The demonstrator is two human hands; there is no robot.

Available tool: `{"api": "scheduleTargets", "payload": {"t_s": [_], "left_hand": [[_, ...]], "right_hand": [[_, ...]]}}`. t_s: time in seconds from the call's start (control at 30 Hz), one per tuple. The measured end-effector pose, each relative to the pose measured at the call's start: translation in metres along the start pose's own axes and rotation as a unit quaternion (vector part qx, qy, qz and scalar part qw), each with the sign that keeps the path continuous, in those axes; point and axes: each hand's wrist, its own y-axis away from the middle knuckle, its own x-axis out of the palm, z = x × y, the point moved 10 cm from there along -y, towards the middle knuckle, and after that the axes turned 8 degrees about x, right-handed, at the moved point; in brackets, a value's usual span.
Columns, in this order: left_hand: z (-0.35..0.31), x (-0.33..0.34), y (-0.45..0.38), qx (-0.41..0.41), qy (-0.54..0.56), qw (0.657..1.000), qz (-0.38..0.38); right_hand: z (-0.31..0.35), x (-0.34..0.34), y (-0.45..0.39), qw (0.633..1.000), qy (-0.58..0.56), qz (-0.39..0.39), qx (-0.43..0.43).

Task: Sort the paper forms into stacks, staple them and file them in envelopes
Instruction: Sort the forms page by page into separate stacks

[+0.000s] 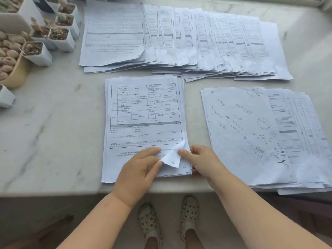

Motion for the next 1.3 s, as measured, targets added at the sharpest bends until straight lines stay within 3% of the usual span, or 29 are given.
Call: {"api": "scheduleTargets", "payload": {"t_s": [0.1, 0.17, 0.3, 0.43, 0.53, 0.6, 0.8, 0.9, 1.07, 1.2, 1.3], "left_hand": [[0.001, -0.01, 0.001, -0.015, -0.002, 0.998, -0.064], [0.001, -0.014, 0.0, -0.038, -0.004, 0.994, -0.098], [0.005, -0.02, -0.001, -0.08, -0.031, 0.986, -0.14], [0.007, -0.017, -0.003, -0.086, -0.016, 0.988, -0.124], [0.016, -0.017, -0.005, -0.13, 0.009, 0.984, -0.118], [0.02, -0.017, -0.006, -0.154, 0.025, 0.98, -0.121], [0.021, -0.017, -0.006, -0.174, 0.033, 0.977, -0.121], [0.019, -0.016, -0.006, -0.172, 0.054, 0.976, -0.12], [0.014, -0.024, -0.006, -0.159, 0.055, 0.975, -0.147], [0.015, -0.027, -0.004, -0.189, 0.077, 0.961, -0.184], [0.017, -0.024, -0.005, -0.197, 0.082, 0.959, -0.184]], "right_hand": [[-0.002, 0.004, 0.006, 0.994, -0.056, 0.096, 0.003], [-0.003, 0.004, 0.005, 0.993, -0.058, 0.104, 0.002], [-0.002, 0.005, 0.0, 0.997, -0.042, 0.059, 0.007], [0.0, 0.004, -0.001, 0.999, -0.042, 0.017, 0.004], [0.004, -0.005, -0.001, 0.997, 0.007, -0.067, -0.042], [0.009, -0.007, 0.003, 0.994, 0.01, -0.08, -0.076], [0.016, 0.009, 0.004, 0.994, -0.053, 0.067, -0.066], [0.015, 0.008, 0.003, 0.996, -0.014, 0.08, -0.038], [0.025, -0.004, 0.005, 0.989, 0.126, -0.034, -0.068], [0.053, 0.002, 0.026, 0.902, 0.373, -0.135, -0.169], [0.058, 0.003, 0.028, 0.884, 0.402, -0.143, -0.19]]}}
